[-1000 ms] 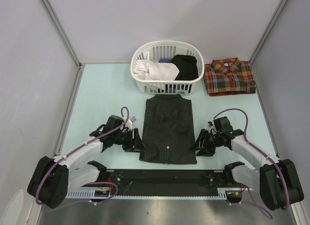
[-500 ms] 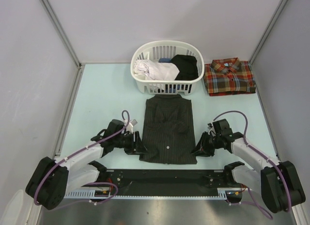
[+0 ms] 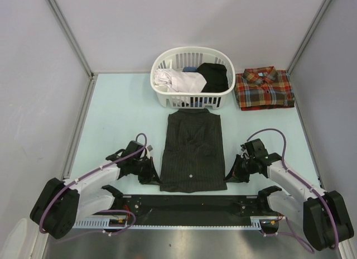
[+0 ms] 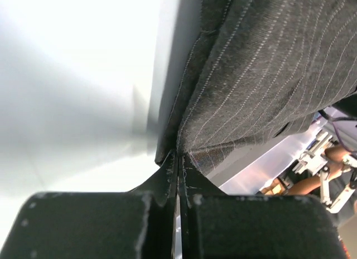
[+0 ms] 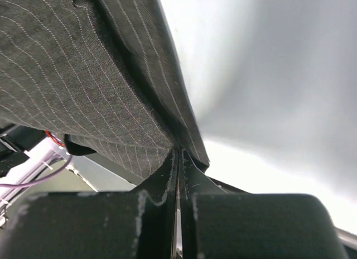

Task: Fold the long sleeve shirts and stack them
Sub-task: Fold the shirt

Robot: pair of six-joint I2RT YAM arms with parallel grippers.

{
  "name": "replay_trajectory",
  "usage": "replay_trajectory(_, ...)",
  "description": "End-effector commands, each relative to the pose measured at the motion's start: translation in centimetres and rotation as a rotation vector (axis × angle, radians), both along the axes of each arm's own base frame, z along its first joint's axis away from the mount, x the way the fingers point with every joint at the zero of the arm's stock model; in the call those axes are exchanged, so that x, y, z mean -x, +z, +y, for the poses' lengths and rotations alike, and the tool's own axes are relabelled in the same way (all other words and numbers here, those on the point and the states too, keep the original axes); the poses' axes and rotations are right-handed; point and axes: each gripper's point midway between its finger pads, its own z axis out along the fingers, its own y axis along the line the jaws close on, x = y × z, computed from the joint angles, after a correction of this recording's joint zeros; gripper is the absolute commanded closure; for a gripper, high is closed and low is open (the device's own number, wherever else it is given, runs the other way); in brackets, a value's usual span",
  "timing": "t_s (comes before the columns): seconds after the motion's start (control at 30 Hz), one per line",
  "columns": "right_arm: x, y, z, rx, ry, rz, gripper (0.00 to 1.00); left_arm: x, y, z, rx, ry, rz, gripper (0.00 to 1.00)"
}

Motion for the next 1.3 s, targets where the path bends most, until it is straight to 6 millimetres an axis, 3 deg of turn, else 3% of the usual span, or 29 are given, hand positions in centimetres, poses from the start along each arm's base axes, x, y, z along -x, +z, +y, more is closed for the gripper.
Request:
replay_trajectory(0.0, 0.7, -0.6, -1.6, 0.115, 0.015, 0.024, 1.00, 0.2, -0.4, 1.7, -0.125, 0.061, 0.049, 1.00)
replay_trajectory(0.17, 1.5, -1.1, -2.2, 0.157, 0.024, 0.062, 1.00, -0.9, -0.2, 1.4, -0.107, 0.050, -0.001, 0.99)
replay_trajectory(0.23, 1.0, -0.5, -2.0, 0.149, 0.033, 0.032, 0.96, -1.3, 0.2, 1.2, -0.086, 0.018, -0.042, 0.92)
replay_trajectory(0.27, 0.3, 0.2, -1.6, 0.123, 0.046, -0.009, 0.84, -1.8, 1.7, 0.2, -0.019, -0.017, -0.074, 0.74)
replay_trajectory(0.3, -0.8, 2.0, -0.7, 0.077, 0.067, -0.060, 0.60, -2.3, 3.1, -0.3, 0.019, -0.034, -0.126, 0.66)
replay_trajectory(0.33, -1.4, 3.4, -0.3, 0.046, 0.086, -0.113, 0.49, -2.9, 4.3, -0.5, 0.035, -0.069, -0.183, 0.59)
replay_trajectory(0.37, -1.9, 4.5, -0.2, 0.025, 0.083, -0.138, 0.43, -3.8, 6.3, -0.8, 0.054, -0.075, -0.238, 0.47)
replay_trajectory(0.4, -2.9, 6.9, 0.4, -0.023, 0.091, -0.205, 0.38, -4.4, 7.7, -1.0, 0.076, -0.088, -0.296, 0.43)
replay_trajectory(0.43, -3.5, 7.8, 0.1, -0.020, 0.097, -0.264, 0.36, -5.2, 8.5, -0.6, 0.067, -0.108, -0.352, 0.36)
replay_trajectory(0.5, -5.3, 8.8, -0.5, -0.006, 0.083, -0.360, 0.30, -5.8, 9.9, -0.9, 0.106, -0.137, -0.397, 0.33)
replay_trajectory(0.6, -7.9, 9.5, 0.1, -0.054, 0.078, -0.500, 0.30, -7.2, 10.4, -1.8, 0.210, -0.202, -0.476, 0.24)
replay_trajectory(0.63, -8.4, 9.2, 0.7, -0.071, 0.094, -0.523, 0.31, -7.4, 9.6, -2.2, 0.209, -0.250, -0.471, 0.23)
replay_trajectory(0.67, -9.9, 9.4, 0.5, -0.036, 0.073, -0.567, 0.32, -8.3, 9.9, -2.5, 0.203, -0.260, -0.504, 0.22)
replay_trajectory(0.7, -10.5, 8.4, 0.8, -0.036, 0.078, -0.521, 0.34, -8.8, 9.6, -2.5, 0.189, -0.256, -0.511, 0.22)
replay_trajectory(0.77, -12.0, 9.1, 1.7, -0.056, 0.115, -0.558, 0.37, -10.1, 9.6, -2.3, 0.163, -0.267, -0.564, 0.23)
replay_trajectory(0.83, -13.4, 8.3, 1.9, -0.017, 0.152, -0.601, 0.38, -11.1, 9.2, -2.4, 0.149, -0.269, -0.582, 0.25)
replay_trajectory(0.9, -13.6, 6.5, 1.9, -0.002, 0.191, -0.564, 0.42, -11.7, 8.8, -2.3, 0.149, -0.248, -0.573, 0.25)
replay_trajectory(1.07, -14.2, 5.1, 2.9, -0.032, 0.224, -0.555, 0.53, -12.5, 7.4, -2.7, 0.157, -0.251, -0.522, 0.33)
replay_trajectory(1.27, -13.8, 4.2, 3.3, -0.045, 0.232, -0.545, 0.55, -12.8, 5.7, -1.8, 0.118, -0.212, -0.489, 0.38)
